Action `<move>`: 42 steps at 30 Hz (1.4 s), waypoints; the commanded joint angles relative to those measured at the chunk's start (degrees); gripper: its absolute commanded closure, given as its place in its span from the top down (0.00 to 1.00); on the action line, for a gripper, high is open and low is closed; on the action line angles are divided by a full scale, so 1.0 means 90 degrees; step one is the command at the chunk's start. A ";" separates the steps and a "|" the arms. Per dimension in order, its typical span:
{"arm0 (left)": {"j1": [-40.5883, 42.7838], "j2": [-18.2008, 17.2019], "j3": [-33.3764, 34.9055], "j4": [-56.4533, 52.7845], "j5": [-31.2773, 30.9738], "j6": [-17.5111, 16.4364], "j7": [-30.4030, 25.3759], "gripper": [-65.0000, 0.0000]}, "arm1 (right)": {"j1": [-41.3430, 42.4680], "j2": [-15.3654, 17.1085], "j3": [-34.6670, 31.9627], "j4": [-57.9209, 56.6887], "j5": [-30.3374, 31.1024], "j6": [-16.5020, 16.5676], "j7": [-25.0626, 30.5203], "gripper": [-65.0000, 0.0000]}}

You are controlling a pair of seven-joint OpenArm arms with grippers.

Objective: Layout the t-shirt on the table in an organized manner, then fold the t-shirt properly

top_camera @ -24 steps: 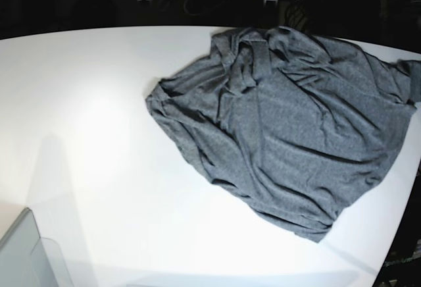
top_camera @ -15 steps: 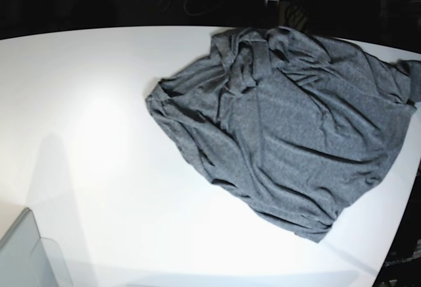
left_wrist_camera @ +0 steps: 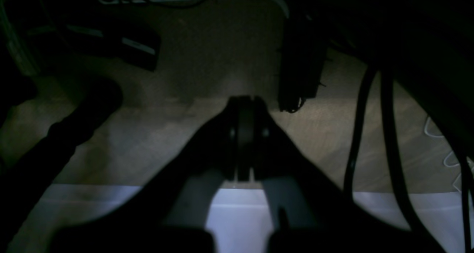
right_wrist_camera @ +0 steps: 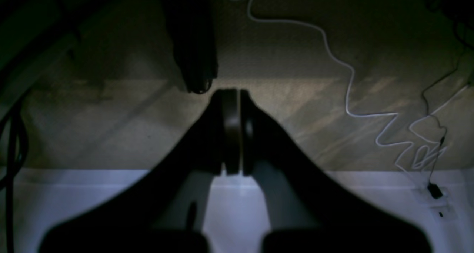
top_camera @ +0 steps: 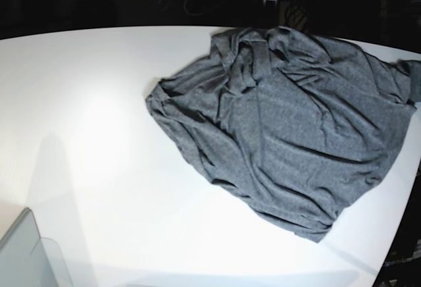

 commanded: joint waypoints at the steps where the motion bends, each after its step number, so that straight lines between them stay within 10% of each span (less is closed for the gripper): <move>1: 0.0029 -0.0008 0.0009 -0.0016 -0.0009 0.0033 0.0035 0.00 | -0.0019 0.0013 0.0004 -0.0001 0.0018 0.0079 -0.0004 0.00; 42: 0.0312 -0.0067 0.0009 0.0111 -0.0009 0.0004 -0.0062 0.00 | -0.0771 0.0082 -0.0006 0.0946 0.0009 0.0079 0.0094 0.00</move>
